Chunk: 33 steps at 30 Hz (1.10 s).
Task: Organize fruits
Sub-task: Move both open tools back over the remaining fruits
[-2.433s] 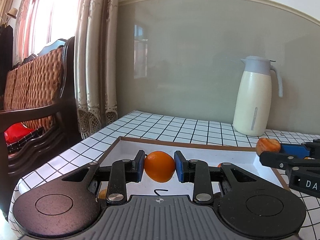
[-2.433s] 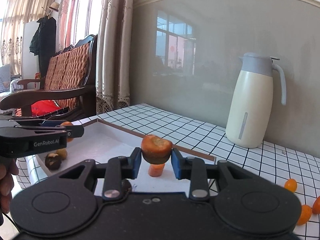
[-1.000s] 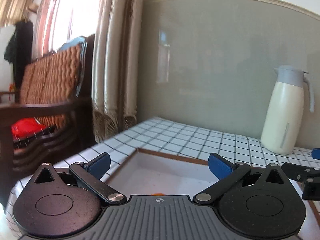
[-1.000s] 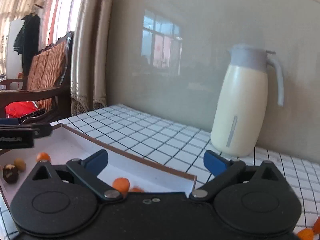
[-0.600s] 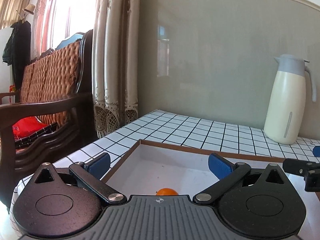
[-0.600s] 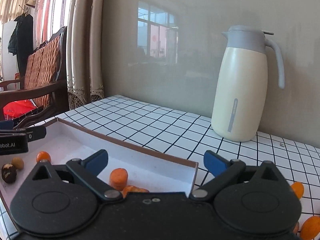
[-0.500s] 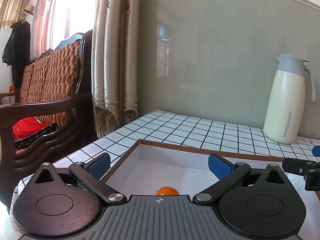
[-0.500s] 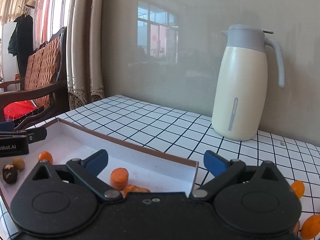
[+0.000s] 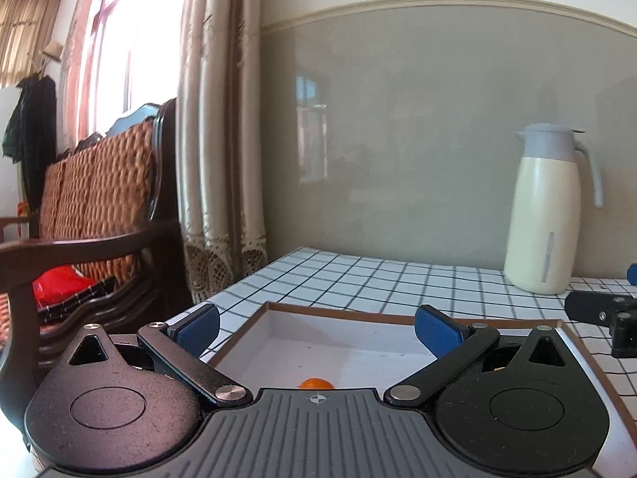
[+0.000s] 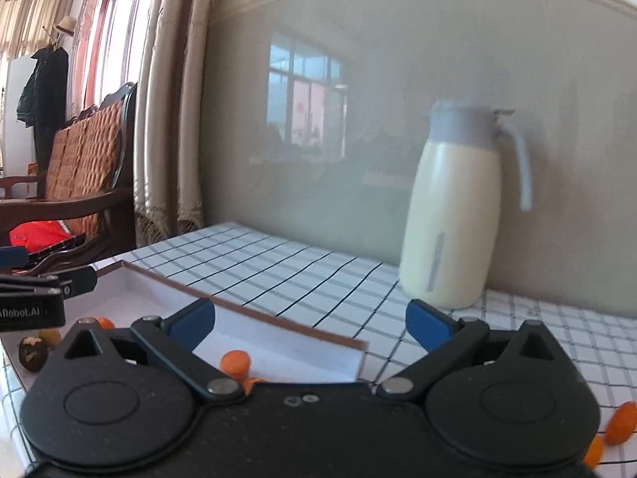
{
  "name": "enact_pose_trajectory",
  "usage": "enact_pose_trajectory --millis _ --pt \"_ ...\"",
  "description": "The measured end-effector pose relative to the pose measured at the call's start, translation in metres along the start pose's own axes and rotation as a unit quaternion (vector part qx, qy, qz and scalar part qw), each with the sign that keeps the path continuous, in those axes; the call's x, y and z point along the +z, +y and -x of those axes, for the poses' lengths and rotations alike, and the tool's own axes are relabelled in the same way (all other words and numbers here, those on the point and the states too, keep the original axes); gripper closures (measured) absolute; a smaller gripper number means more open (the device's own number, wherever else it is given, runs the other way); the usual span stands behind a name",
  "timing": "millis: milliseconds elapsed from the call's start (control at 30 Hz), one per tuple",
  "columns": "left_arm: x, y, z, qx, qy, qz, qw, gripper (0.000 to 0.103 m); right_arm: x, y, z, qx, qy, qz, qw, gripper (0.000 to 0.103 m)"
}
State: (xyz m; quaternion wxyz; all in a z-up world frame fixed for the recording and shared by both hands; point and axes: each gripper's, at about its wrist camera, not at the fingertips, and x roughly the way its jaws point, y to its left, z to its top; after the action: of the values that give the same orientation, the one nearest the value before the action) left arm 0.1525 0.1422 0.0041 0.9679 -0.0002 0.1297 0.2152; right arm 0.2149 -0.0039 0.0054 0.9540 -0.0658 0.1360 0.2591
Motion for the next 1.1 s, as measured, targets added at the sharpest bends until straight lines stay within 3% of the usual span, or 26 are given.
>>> enact_pose_trajectory --millis 367,633,867,1100 --pt "0.005 -0.051 0.028 -0.045 -0.02 -0.01 0.9987 0.0 -0.009 -0.03 0.038 -0.038 0.012 -0.002 0.999 0.006" --pt "-0.001 -0.091 0.049 -0.102 -0.019 -0.027 0.9943 0.0 -0.02 -0.063 0.063 -0.072 0.019 -0.013 0.997 0.01" --pt "-0.005 -0.136 0.067 -0.155 -0.041 -0.061 0.9851 0.0 -0.032 -0.091 0.075 -0.099 0.033 -0.02 0.994 0.016" --pt "-0.01 -0.177 0.066 -0.202 -0.01 -0.07 0.9767 0.0 -0.046 -0.121 0.082 -0.129 0.056 -0.034 0.989 0.023"
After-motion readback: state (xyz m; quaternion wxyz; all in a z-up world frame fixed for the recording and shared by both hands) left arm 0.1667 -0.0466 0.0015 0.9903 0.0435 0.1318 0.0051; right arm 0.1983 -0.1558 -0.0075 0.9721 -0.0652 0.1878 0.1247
